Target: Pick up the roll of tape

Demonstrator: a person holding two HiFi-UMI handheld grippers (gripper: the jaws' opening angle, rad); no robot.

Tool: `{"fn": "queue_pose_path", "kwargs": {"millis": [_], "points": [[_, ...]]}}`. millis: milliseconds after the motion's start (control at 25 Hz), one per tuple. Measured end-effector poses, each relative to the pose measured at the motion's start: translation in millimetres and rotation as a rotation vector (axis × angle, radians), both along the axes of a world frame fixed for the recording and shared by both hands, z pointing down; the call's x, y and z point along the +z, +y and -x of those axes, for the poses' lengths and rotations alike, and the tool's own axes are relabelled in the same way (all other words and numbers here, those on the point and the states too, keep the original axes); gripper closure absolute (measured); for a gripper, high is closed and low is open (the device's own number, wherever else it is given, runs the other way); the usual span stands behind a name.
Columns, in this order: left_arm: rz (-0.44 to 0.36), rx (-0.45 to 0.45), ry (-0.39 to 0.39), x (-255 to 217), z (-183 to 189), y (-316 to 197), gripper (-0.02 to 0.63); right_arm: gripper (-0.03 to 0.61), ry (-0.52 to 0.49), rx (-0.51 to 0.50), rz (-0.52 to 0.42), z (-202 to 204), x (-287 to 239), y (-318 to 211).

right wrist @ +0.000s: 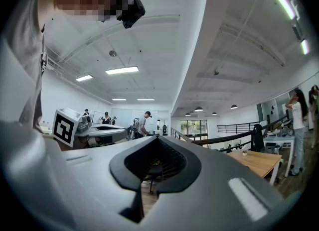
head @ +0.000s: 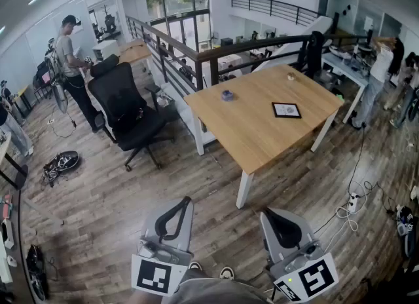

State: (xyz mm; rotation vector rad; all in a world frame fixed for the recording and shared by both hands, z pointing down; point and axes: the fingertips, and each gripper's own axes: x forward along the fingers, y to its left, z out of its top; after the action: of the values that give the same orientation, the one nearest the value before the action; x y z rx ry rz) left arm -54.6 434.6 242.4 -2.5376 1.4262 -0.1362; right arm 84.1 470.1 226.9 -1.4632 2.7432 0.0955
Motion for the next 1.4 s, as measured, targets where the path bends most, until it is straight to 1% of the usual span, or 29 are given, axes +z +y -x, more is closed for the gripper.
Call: {"fn": "queue_pose_path", "kwargs": {"millis": [360,720,880,920,960,1000,1120,1400], "points": [[0.016,-0.008,0.001,11,-8,-1,0.612,0.568,0.000,0.048,0.024,-17,11,-6],[0.012,-0.020,-0.010,12,-12,-3,0.612,0.568,0.000,0.037,0.039,-23,19,-8],[0.005,-0.026,-0.005,10,-13,-4,0.612,0.565,-0.053,0.057,0.030,-31,16,-9],[0.006,-0.028,-0.004,10,-12,-5,0.612,0.531,-0.069,0.067,0.029,-32,15,-10],[0.009,-0.031,-0.003,11,-10,-5,0.613,0.470,-0.078,0.073,0.032,-33,16,-11],[0.012,-0.034,-0.002,11,-9,-5,0.612,0.451,-0.081,0.078,0.037,-34,16,-13],[0.010,-0.034,-0.003,11,-6,-9,0.613,0.434,-0.065,0.088,0.037,-34,17,-18],[0.010,-0.027,-0.001,16,0,-31,0.612,0.434,-0.045,0.086,0.049,-27,24,-38]]}}
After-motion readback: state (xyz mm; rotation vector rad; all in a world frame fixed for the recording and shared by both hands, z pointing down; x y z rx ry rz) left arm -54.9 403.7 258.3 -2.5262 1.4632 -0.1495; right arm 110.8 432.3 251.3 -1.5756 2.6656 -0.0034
